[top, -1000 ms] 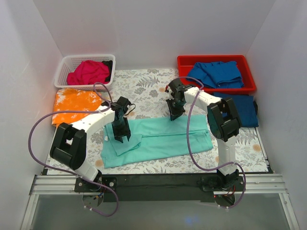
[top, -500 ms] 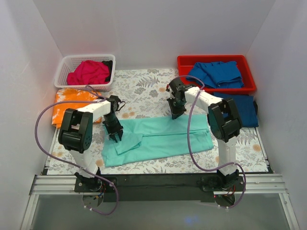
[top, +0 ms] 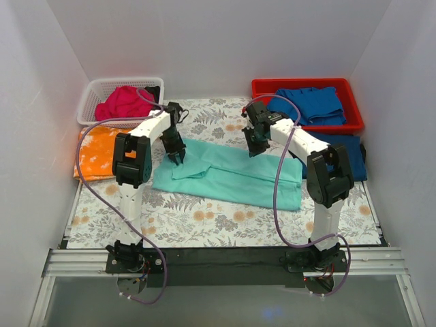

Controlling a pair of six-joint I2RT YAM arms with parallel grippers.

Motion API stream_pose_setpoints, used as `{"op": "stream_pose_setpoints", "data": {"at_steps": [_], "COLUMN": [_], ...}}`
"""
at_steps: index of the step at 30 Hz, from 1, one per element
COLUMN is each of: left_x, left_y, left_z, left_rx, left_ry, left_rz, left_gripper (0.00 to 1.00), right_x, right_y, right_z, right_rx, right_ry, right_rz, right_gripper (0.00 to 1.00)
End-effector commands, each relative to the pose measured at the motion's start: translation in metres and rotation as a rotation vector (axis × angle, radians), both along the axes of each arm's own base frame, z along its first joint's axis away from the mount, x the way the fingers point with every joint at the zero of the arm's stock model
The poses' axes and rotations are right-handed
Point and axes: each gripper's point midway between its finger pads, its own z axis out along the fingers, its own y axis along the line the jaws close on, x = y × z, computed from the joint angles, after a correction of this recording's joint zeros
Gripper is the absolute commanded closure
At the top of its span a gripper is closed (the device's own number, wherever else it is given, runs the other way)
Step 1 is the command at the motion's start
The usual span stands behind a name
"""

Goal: Fold and stack the t-shirts
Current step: Rotate the tshirt 80 degrees

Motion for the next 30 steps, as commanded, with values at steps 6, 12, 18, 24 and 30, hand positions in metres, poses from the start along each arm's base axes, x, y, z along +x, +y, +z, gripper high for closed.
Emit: {"op": "stream_pose_setpoints", "data": {"at_steps": [6,12,18,24,30], "left_x": [0.145,0.190,0.226,0.248,0.240], "left_y": [0.005,-0.020,-0.027,-0.037,-0.046], "left_z": [-0.036,-0.029,0.015,0.101,0.143], "left_rx": [0.025,-0.107,-0.157,-0.273,-0.360], "left_ry": [-0.323,-0.542,-0.757,-0.988,-1.027], "left_rz": [-0.079,-0.165,-0.170,-0.138,-0.137], "left_gripper": [0.75,0.72,0.72,0.66,0.65], "right_x": [0.010,-0.025,-0.071,-0.115,-0.156], "right_y": [-0.005,-0.021,-0.037,-0.032,-0.015], "right_z": [0.033,0.015,-0.007,-0.037,-0.068], "right_rx": [0.006,-0.023,-0.024,-0.006,-0.019], "right_ry": [-0.087,-0.020,0.076,0.174,0.279], "right_rz": [-0.012,0.014,0.010,0.045,0.122], "right_gripper": [0.79,0.78,0.77,0.77,0.78]}}
